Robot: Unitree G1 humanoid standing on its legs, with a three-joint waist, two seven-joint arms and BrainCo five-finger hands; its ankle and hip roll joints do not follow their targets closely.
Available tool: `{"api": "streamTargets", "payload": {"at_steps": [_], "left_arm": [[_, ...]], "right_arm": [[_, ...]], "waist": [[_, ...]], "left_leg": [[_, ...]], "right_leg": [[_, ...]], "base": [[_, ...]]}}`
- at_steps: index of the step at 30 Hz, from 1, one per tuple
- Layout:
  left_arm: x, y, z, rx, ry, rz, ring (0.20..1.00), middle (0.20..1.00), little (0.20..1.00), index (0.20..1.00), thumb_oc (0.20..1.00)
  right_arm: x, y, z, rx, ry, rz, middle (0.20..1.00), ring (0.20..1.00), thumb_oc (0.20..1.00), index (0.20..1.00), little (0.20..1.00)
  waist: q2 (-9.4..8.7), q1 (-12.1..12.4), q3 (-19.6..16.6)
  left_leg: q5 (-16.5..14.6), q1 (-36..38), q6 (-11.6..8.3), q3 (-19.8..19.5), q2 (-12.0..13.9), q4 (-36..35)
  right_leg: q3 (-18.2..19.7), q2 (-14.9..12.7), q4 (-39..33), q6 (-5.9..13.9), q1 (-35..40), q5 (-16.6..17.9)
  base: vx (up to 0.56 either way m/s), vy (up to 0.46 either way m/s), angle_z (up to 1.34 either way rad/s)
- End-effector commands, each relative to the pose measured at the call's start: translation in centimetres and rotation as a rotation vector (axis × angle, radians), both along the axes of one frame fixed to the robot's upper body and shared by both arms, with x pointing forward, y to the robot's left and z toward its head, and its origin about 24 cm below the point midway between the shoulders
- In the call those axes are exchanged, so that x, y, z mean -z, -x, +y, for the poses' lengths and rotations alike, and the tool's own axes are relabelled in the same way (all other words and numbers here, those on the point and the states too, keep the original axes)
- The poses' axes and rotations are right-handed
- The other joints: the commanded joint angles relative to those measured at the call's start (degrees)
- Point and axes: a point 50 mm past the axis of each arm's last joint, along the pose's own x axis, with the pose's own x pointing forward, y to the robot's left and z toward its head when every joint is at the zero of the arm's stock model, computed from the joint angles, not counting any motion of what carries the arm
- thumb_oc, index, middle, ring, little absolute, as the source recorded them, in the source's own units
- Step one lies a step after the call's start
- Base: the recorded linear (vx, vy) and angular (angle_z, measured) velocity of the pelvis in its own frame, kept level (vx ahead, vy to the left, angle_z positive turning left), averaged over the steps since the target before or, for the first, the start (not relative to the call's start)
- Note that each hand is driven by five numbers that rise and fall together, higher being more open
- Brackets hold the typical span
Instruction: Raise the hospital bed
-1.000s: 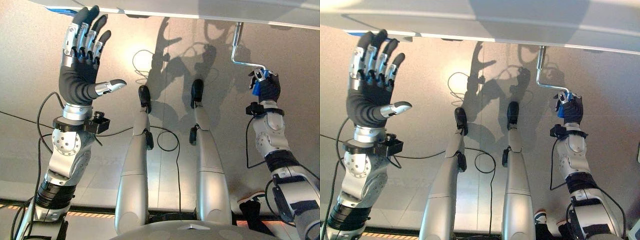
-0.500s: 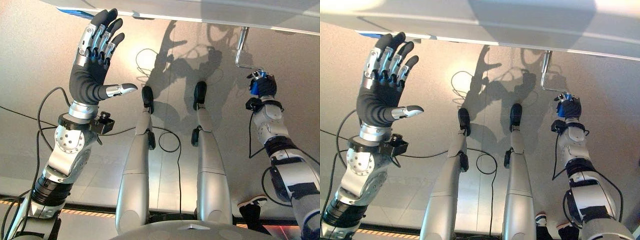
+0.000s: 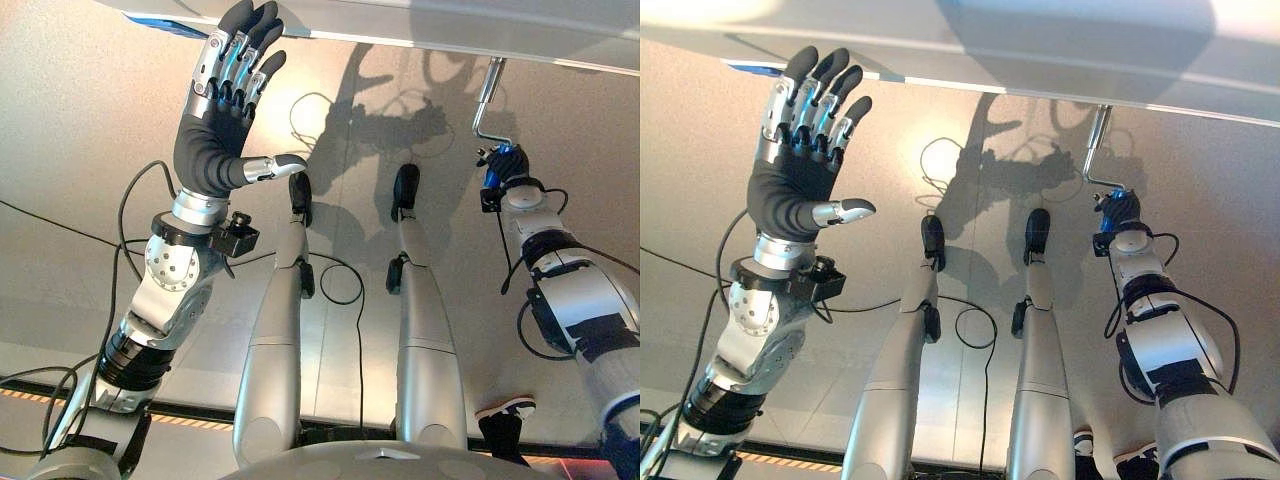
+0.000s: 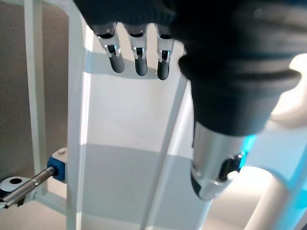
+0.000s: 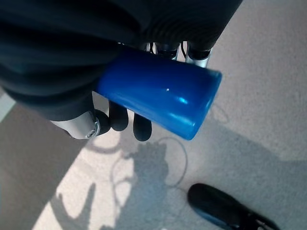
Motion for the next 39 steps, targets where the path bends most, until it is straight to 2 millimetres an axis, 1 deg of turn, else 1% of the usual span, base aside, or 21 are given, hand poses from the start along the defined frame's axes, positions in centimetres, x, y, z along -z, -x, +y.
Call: {"api": "streamTargets", "payload": {"at_steps": [1,2,4,6,7,9,10,12,13,16,17,22,24,26,30,31,32,34,37,38,39], "left_arm": [[-1.7,1.5,-0.4,0.034,0.089,-0.103,1.000,1.000,1.000,1.000,1.000],[-1.7,1.5,-0.4,0.034,0.089,-0.103,1.000,1.000,1.000,1.000,1.000],[-1.8,1.5,-0.5,0.029,0.112,-0.104,1.000,1.000,1.000,1.000,1.000],[-1.8,1.5,-0.5,0.028,0.111,-0.104,1.000,1.000,1.000,1.000,1.000],[-1.8,1.4,-0.5,0.023,0.125,-0.098,1.000,1.000,1.000,1.000,1.000],[-1.8,1.4,-0.4,0.021,0.124,-0.098,1.000,1.000,1.000,1.000,1.000],[-1.8,1.3,-0.2,0.007,0.147,-0.093,1.000,1.000,1.000,1.000,1.000],[-1.8,1.3,-0.2,0.006,0.150,-0.094,1.000,1.000,1.000,1.000,1.000],[-1.7,1.4,-0.1,0.003,0.162,-0.088,1.000,1.000,1.000,1.000,1.000],[-1.7,1.4,0.0,-0.002,0.169,-0.087,1.000,1.000,1.000,1.000,1.000],[-1.6,1.5,0.1,-0.005,0.175,-0.083,1.000,1.000,1.000,1.000,1.000],[-1.4,1.7,0.3,-0.005,0.185,-0.082,1.000,1.000,1.000,1.000,1.000],[-1.4,1.7,0.3,-0.005,0.185,-0.082,1.000,1.000,1.000,1.000,1.000],[-1.2,1.9,0.4,0.010,0.187,-0.082,1.000,1.000,1.000,1.000,1.000],[-1.0,2.1,0.6,0.004,0.185,-0.086,1.000,1.000,1.000,1.000,1.000],[-0.9,2.2,0.9,-0.013,0.178,-0.091,1.000,1.000,1.000,1.000,1.000],[-0.9,2.2,0.8,-0.011,0.178,-0.090,1.000,1.000,1.000,1.000,1.000],[-0.7,2.3,1.1,-0.043,0.140,-0.105,1.000,1.000,1.000,1.000,1.000],[-0.5,2.4,1.5,-0.070,0.111,-0.107,1.000,1.000,1.000,1.000,1.000],[-0.2,2.6,1.9,-0.088,0.080,-0.102,1.000,1.000,1.000,1.000,1.000],[-0.2,2.6,1.9,-0.087,0.080,-0.100,1.000,1.000,1.000,1.000,1.000]], "right_arm": [[4.0,-0.2,5.3,-0.166,0.111,0.186,0.200,0.200,0.200,0.200,0.200],[4.0,-0.2,5.3,-0.166,0.111,0.186,0.200,0.200,0.200,0.200,0.200],[3.8,-0.8,8.8,-0.246,0.065,0.148,0.200,0.200,0.200,0.200,0.200],[3.8,-0.8,8.9,-0.246,0.065,0.148,0.200,0.200,0.200,0.200,0.200],[3.7,-1.1,11.2,-0.308,0.050,0.135,0.200,0.200,0.200,0.200,0.200],[3.7,-1.1,11.3,-0.310,0.050,0.135,0.200,0.200,0.200,0.200,0.200],[2.9,-1.5,14.3,-0.395,0.103,0.120,0.200,0.200,0.200,0.200,0.200],[2.4,-1.6,15.8,-0.443,0.154,0.106,0.200,0.200,0.200,0.200,0.200],[1.1,-1.5,19.4,-0.556,0.182,0.048,0.200,0.200,0.200,0.200,0.200],[0.9,-1.2,21.0,-0.605,0.159,0.028,0.200,0.200,0.200,0.200,0.200],[-0.2,-0.4,24.8,-0.733,0.131,-0.033,0.200,0.200,0.200,0.200,0.200],[-2.3,1.1,29.0,-0.914,0.124,-0.149,0.200,0.200,0.200,0.200,0.200],[-2.3,1.1,29.0,-0.914,0.124,-0.148,0.200,0.200,0.200,0.200,0.200],[-4.9,2.9,31.3,-1.055,0.016,-0.292,0.200,0.200,0.200,0.200,0.200],[-7.7,4.3,31.5,-1.120,-0.151,-0.441,0.200,0.200,0.200,0.200,0.200],[-10.1,5.3,29.7,-1.127,-0.271,-0.596,0.200,0.200,0.200,0.200,0.200],[-10.1,5.3,29.6,-1.125,-0.271,-0.595,0.200,0.200,0.200,0.200,0.200],[-11.6,6.4,24.9,-1.099,-0.389,-0.751,0.200,0.200,0.200,0.200,0.200],[-12.0,7.6,21.4,-1.067,-0.424,-0.843,0.200,0.200,0.200,0.200,0.200],[-12.2,9.0,18.2,-1.034,-0.501,-0.928,0.200,0.200,0.200,0.200,0.200],[-12.1,9.0,18.2,-1.032,-0.502,-0.926,0.200,0.200,0.200,0.200,0.200]], "waist": [[6.05,1.40,-0.28],[6.05,1.39,-0.28],[6.42,1.93,-0.28],[6.41,1.89,-0.28],[6.57,2.23,-0.28],[6.52,2.12,-0.28],[6.78,2.57,-0.28],[6.79,2.70,-0.28],[6.71,2.98,-0.28],[6.45,2.88,-0.28],[6.11,2.74,-0.28],[6.01,2.58,-0.28],[6.02,2.56,-0.28],[5.93,2.48,-0.28],[5.52,1.98,-0.28],[4.87,1.18,-0.28],[4.92,1.24,-0.28],[4.08,-0.16,-0.28],[3.53,-1.31,-0.28],[3.13,-2.25,-0.28],[3.14,-2.16,-0.28]], "left_leg": [[-4.21,-0.62,-1.70,-2.94,-0.22,2.80],[-4.21,-0.63,-1.70,-2.95,-0.22,2.80],[-4.24,-1.95,-1.43,-3.30,-0.59,3.37],[-4.26,-2.00,-1.42,-3.32,-0.60,3.43],[-4.39,-2.42,-1.32,-3.41,-0.78,3.82],[-4.42,-2.49,-1.31,-3.44,-0.81,3.91],[-4.65,-2.89,-1.18,-3.44,-1.13,4.33],[-4.68,-3.08,-1.15,-3.32,-1.22,4.43],[-4.73,-3.22,-1.17,-3.14,-1.24,4.47],[-4.79,-3.08,-1.16,-3.04,-1.19,4.44],[-4.83,-3.04,-1.24,-2.82,-1.10,4.52],[-4.85,-2.63,-1.33,-2.44,-1.08,4.39],[-4.84,-2.61,-1.33,-2.43,-1.08,4.39],[-4.95,-2.32,-1.38,-2.22,-1.03,4.69],[-4.96,-1.95,-1.42,-1.83,-0.83,4.69],[-4.92,-1.80,-1.50,-1.48,-0.70,4.65],[-4.92,-1.72,-1.49,-1.46,-0.69,4.63],[-5.03,-1.43,-1.56,-1.14,-0.58,4.70],[-5.18,-0.93,-1.58,-0.97,-0.49,4.76],[-5.33,-0.51,-1.55,-0.90,-0.44,4.87],[-5.34,-0.39,-1.55,-0.89,-0.44,4.85]], "right_leg": [[-3.72,1.04,5.18,3.15,-0.25,-6.34],[-3.72,1.04,5.19,3.15,-0.26,-6.34],[-3.83,0.55,5.46,3.16,-0.89,-6.49],[-3.85,0.53,5.50,3.16,-0.91,-6.51],[-3.94,0.24,5.82,3.13,-1.13,-6.53],[-3.96,0.20,5.90,3.13,-1.19,-6.58],[-3.76,0.08,6.01,3.12,-1.35,-6.55],[-3.74,-0.01,5.91,3.14,-1.38,-6.49],[-3.66,-0.04,5.36,3.22,-1.24,-6.19],[-3.62,-0.03,5.11,3.21,-1.08,-6.11],[-3.40,0.11,4.67,3.16,-0.84,-5.92],[-3.04,0.05,4.20,3.30,-0.48,-5.62],[-3.03,0.05,4.20,3.30,-0.47,-5.62],[-2.83,-0.09,4.28,3.26,-0.28,-5.56],[-2.59,-0.09,4.15,3.33,-0.18,-5.41],[-2.47,-0.03,3.99,3.43,-0.08,-5.26],[-2.45,-0.02,3.99,3.44,-0.02,-5.26],[-2.29,0.08,3.87,3.50,0.27,-5.20],[-2.07,0.09,3.66,3.56,0.69,-5.21],[-1.87,0.21,3.72,3.65,1.03,-5.23],[-1.86,0.21,3.72,3.65,1.15,-5.24]], "base": [[0.01,0.041,0.06],[0.01,0.054,0.04],[0.01,0.045,0.02],[0.01,0.034,0.03],[0.01,0.036,0.03],[0.01,0.051,0.02],[0.01,0.086,0.03],[0.01,0.077,0.02],[0.01,0.049,0.01],[0.01,0.041,-0.01],[0.00,0.043,-0.02],[0.00,0.037,-0.03],[0.00,0.011,-0.06],[-0.01,0.002,-0.05],[0.00,0.009,-0.04],[0.00,0.000,0.00],[0.00,0.000,0.00],[0.00,0.000,0.00],[0.00,0.000,0.00],[0.00,0.000,0.00],[0.00,0.000,0.00]]}}
